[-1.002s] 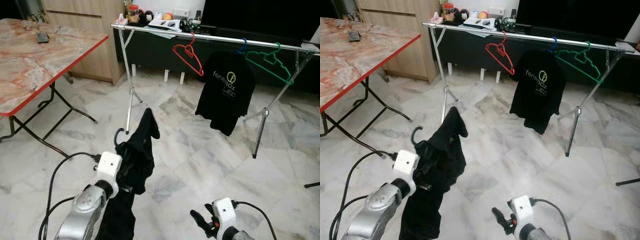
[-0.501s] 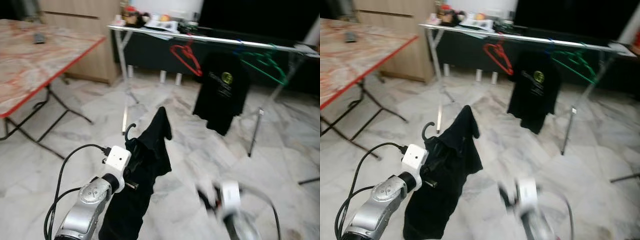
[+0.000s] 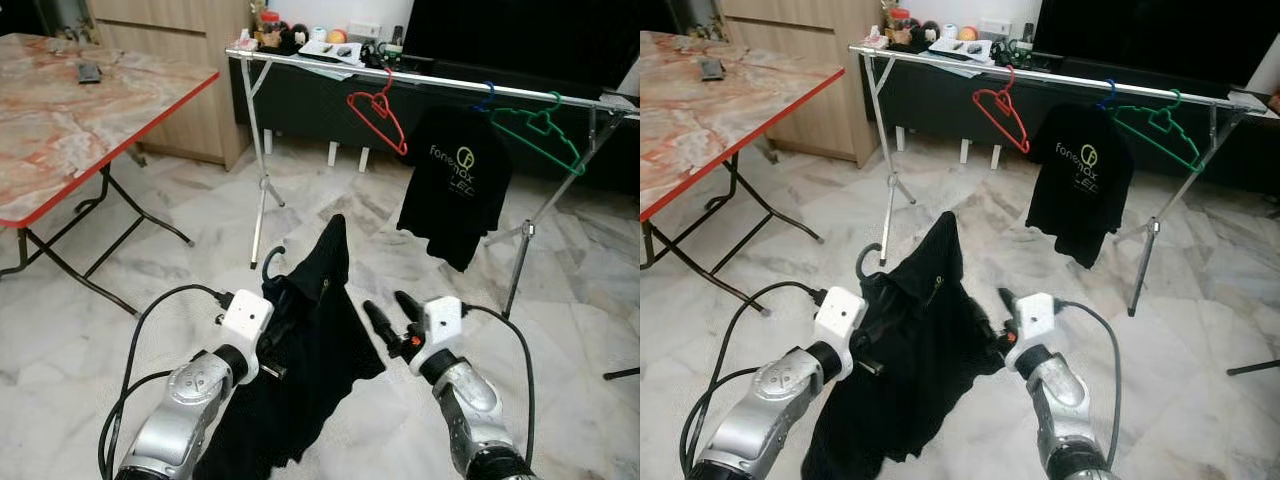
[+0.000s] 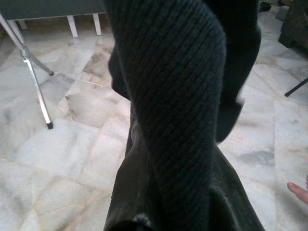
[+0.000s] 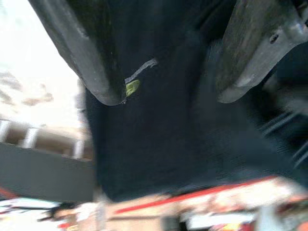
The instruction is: Hang hanger
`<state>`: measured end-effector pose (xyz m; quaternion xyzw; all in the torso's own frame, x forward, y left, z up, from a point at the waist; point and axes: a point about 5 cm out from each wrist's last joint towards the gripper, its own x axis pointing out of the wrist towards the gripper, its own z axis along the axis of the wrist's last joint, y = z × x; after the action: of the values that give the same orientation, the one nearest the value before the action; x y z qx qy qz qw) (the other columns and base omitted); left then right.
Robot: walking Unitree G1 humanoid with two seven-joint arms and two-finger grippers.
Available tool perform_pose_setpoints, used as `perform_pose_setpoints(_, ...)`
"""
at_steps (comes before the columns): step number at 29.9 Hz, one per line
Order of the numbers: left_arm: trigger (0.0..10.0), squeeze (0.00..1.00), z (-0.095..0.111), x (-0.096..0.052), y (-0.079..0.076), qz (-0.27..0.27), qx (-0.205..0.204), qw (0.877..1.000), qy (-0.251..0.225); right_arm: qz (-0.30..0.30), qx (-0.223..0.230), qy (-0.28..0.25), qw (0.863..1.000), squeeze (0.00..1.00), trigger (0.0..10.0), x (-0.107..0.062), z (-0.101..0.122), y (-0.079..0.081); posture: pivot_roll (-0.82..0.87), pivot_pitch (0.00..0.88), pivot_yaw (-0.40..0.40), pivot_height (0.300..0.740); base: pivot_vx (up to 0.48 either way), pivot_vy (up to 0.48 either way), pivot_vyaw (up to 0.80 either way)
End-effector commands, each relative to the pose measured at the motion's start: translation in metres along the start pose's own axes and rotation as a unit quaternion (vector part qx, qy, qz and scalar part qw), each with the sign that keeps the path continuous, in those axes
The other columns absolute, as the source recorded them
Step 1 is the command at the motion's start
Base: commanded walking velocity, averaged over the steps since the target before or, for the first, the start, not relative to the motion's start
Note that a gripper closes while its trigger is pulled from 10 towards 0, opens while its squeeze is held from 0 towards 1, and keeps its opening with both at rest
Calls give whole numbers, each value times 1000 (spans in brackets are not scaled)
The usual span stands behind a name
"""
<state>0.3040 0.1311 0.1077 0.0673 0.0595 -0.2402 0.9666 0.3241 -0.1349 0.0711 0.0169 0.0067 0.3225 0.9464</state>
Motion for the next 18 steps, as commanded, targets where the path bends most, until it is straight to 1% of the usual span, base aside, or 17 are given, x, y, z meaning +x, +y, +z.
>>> perform_pose_setpoints(1, 10000, 0, 13, 4, 0, -8, 13, 1000, -23, 1, -9, 29, 1000, 0, 10000, -12, -11, -4, 108, 95, -68, 740, 0, 0, 0)
perform_pose_setpoints(3, 10000, 0, 14, 5, 1, -10, 13, 1000, -24, -6, -5, 36, 999, 0, 10000, -15, -14, -6, 108, 95, -68, 740, 0, 0, 0)
perform_pose_setpoints(5, 10000, 0, 20, 10, -3, -19, 13, 999, -32, 12, 15, 56, 998, 0, 10000, -22, -23, -3, 113, 96, -67, 740, 0, 0, 0)
perform_pose_setpoints(7, 10000, 0, 23, 12, -6, -30, 15, 999, -36, 22, 12, 63, 998, 0, 10000, -22, -26, 0, 115, 98, -66, 740, 0, 0, 0)
perform_pose_setpoints(9, 10000, 0, 26, 14, -9, -43, 20, 998, -39, 14, 15, 65, 998, 0, 10000, -22, -28, 1, 115, 98, -66, 740, 0, 0, 0)
perform_pose_setpoints(10, 10000, 0, 28, 15, -11, -48, 22, 998, -41, 9, 16, 64, 998, 125, 10000, -22, -28, 0, 120, 98, -66, 740, 0, 0, 0)
perform_pose_setpoints(11, 10000, 0, 29, 16, -12, -51, 24, 997, -43, 0, 26, 59, 998, 400, 10000, -22, -28, 0, 122, 99, -66, 740, 0, 0, 0)
perform_pose_setpoints(12, 10000, 0, 33, 18, -16, -60, 26, 997, -48, -8, 61, 46, 997, 1000, 10000, -20, -28, 1, 122, 100, -65, 740, 0, 0, 0)
perform_pose_setpoints(15, 10000, 0, 36, 19, -19, -68, 27, 996, -50, -10, 68, 43, 997, 1000, 10000, -19, -28, 1, 123, 100, -64, 740, 0, 0, 0)
perform_pose_setpoints(16, 10000, 0, 39, 21, -23, -80, 27, 995, -53, -16, 53, 51, 997, 1000, 10000, -19, -28, 0, 121, 99, -63, 740, 0, 0, 0)
perform_pose_setpoints(17, 10000, 0, 39, 21, -23, -80, 27, 995, -53, -16, 53, 51, 997, 1000, 10000, -19, -28, 0, 121, 99, -63, 740, 0, 0, 0)
perform_pose_setpoints(18, 10000, 0, 42, 21, -30, -101, 31, 993, -56, -19, 46, 55, 997, 635, 10000, -19, -28, -1, 123, 101, -64, 740, 0, 0, 0)
